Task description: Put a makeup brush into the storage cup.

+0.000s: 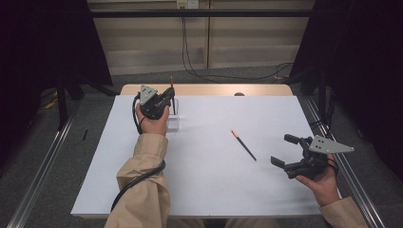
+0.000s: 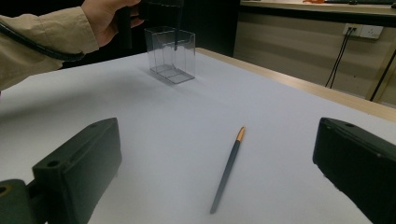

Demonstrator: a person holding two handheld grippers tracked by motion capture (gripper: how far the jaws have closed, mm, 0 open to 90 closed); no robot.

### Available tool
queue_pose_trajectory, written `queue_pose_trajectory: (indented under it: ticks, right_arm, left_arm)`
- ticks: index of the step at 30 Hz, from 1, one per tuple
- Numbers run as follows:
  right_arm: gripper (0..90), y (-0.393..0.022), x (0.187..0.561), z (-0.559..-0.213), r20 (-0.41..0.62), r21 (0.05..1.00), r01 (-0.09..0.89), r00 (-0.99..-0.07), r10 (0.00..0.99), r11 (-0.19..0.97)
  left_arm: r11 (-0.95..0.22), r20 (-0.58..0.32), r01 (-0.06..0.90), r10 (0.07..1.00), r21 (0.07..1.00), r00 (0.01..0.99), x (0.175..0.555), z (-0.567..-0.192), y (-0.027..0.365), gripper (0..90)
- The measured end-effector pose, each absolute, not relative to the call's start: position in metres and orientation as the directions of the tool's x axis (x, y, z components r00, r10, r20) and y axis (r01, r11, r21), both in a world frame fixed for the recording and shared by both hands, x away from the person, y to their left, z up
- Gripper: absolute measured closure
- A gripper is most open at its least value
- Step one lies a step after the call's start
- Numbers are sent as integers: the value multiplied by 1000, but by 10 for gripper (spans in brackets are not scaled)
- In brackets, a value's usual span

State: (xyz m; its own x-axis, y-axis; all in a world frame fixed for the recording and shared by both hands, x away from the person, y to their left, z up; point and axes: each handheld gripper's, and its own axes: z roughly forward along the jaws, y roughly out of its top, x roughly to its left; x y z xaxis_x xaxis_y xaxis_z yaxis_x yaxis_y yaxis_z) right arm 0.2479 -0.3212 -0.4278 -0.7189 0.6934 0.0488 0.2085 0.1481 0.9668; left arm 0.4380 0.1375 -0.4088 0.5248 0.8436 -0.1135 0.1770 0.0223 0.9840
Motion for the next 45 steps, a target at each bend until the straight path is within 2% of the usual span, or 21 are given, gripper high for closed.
queue_pose_trajectory:
  ticks: [45]
  right_arm:
    - [7, -320, 248, -428, 47, 966, 209, -722, 690, 153]
  left_arm:
    - [29, -147, 226, 838, 974, 525, 432, -426, 142, 826]
